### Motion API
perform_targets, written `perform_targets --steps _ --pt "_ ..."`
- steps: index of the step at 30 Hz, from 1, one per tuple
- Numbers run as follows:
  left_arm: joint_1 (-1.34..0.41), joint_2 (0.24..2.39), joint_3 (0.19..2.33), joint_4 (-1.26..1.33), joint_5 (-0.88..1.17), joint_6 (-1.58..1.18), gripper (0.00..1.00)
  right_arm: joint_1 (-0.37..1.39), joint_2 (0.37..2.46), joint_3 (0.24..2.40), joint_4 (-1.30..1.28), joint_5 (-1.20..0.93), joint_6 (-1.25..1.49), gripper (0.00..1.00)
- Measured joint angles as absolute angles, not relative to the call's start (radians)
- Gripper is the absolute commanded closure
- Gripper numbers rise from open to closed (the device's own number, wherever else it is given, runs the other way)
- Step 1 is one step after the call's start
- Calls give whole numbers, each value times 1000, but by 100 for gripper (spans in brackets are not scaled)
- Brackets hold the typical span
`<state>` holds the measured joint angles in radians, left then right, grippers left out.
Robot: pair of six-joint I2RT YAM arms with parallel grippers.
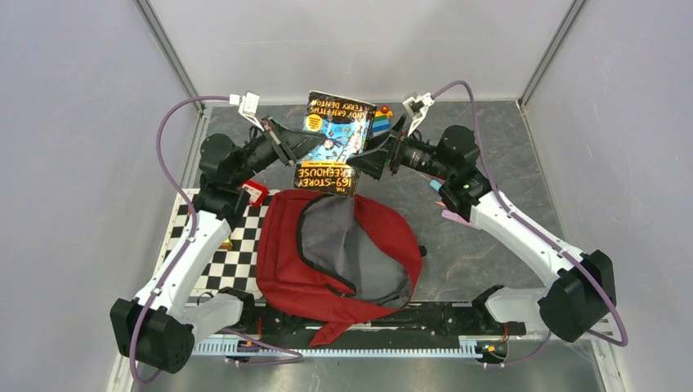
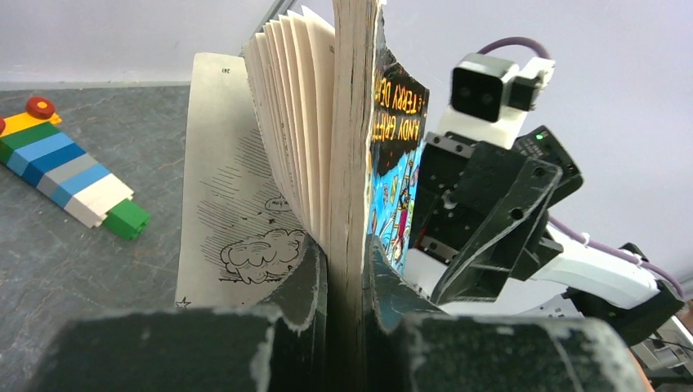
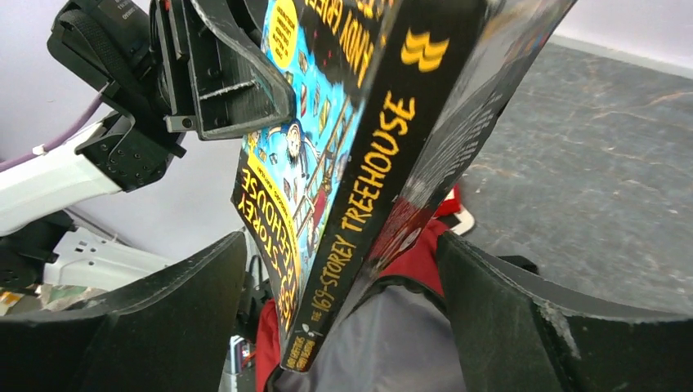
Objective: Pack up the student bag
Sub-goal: Pick up the book from the center of the board.
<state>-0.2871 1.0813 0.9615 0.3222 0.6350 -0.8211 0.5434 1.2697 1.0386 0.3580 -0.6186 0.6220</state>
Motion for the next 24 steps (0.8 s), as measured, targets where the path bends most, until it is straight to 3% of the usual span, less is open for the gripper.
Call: perform_targets --steps 2,4,5,6,7,8,9,17,24 --pt "-289 1069 956 338 636 -829 98 573 1288 1039 375 -618 631 33" --pt "-290 1061 947 358 638 -836 92 604 1307 1041 390 -617 639 68" --pt "-291 1058 944 363 639 -839 80 618 1317 1041 397 -612 643 82" --pt "-293 1056 940 366 640 -840 55 629 1323 1041 402 -605 650 95" --pt "-293 1055 938 365 642 -836 35 636 1324 1041 397 -597 662 100" --pt "-293 1053 937 363 641 -821 15 639 1324 1041 393 -583 662 100" --pt "-290 1044 940 329 628 -804 2 638 1321 1041 385 -577 657 100" --pt "-295 895 1034 -51 529 -541 0 637 1249 1034 326 -559 567 100" --pt "-295 916 1077 -101 694 -524 0 636 1227 1111 318 -733 526 100"
